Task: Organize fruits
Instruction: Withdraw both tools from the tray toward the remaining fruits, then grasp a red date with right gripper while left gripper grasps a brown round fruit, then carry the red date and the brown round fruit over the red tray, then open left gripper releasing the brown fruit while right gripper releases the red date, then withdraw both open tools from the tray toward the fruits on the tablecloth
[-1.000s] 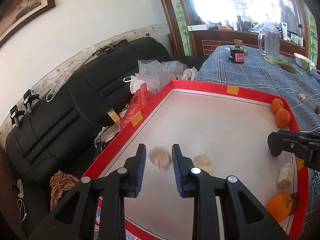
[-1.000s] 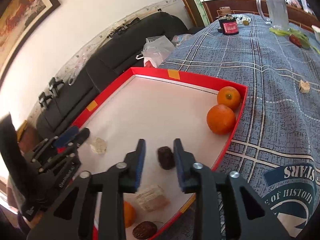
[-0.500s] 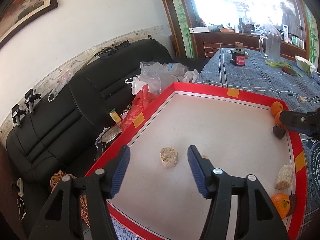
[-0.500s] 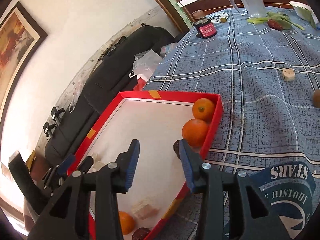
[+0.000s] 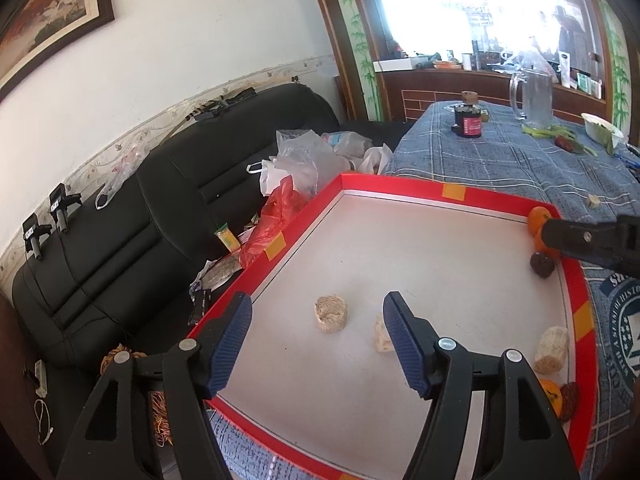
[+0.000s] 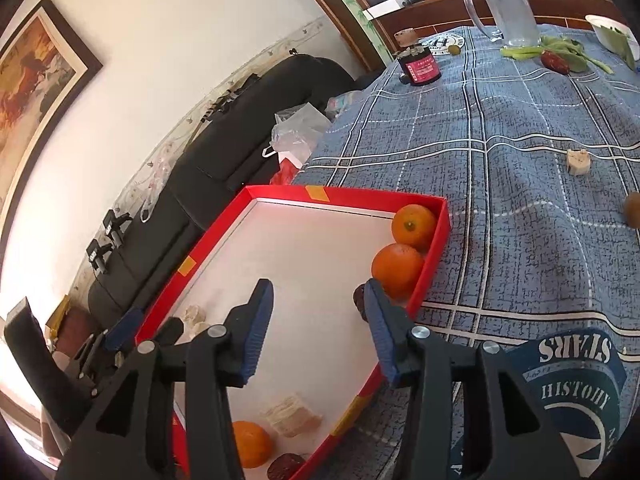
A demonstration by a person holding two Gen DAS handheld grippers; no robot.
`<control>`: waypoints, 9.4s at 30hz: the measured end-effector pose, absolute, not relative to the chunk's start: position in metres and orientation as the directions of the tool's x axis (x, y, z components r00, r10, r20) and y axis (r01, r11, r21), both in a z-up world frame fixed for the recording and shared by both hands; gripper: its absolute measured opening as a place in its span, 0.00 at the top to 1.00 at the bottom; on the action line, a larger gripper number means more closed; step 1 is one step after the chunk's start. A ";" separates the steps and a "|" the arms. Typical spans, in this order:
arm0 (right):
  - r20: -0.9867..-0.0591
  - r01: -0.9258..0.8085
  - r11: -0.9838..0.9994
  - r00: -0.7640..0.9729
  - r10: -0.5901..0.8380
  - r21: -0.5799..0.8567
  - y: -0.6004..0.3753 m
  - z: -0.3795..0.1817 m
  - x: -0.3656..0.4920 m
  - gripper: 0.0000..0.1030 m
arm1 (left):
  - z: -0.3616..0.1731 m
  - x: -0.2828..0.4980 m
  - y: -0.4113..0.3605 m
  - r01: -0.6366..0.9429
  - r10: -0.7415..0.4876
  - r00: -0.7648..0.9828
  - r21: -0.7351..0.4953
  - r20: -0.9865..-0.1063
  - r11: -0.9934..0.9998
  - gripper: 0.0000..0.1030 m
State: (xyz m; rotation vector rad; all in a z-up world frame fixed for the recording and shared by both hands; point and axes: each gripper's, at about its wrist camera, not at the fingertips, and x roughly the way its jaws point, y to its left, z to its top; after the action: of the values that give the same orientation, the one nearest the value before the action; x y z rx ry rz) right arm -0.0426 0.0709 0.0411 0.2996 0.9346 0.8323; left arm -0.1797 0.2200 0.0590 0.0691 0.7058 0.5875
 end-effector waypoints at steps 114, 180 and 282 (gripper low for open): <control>-0.732 -0.142 0.936 0.590 0.342 0.323 -0.190 0.045 0.053 0.74 | 0.079 -0.022 -0.028 0.050 0.096 0.783 0.217 -0.614 0.975 0.76; -0.584 -0.570 0.701 0.417 0.696 0.429 0.098 0.078 -0.062 0.73 | 0.064 -0.166 0.229 -0.458 0.412 0.679 0.088 -0.608 0.884 0.76; -0.709 -0.254 0.854 0.477 0.520 0.455 -0.126 0.057 0.045 0.50 | 0.091 -0.131 0.142 -0.286 0.364 0.702 0.226 -0.612 0.931 0.21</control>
State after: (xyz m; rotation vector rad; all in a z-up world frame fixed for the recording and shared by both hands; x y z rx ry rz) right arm 0.0450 -0.1261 0.0566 0.3060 0.9650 0.4817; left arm -0.1312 0.1424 0.0914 0.1170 0.7057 0.3629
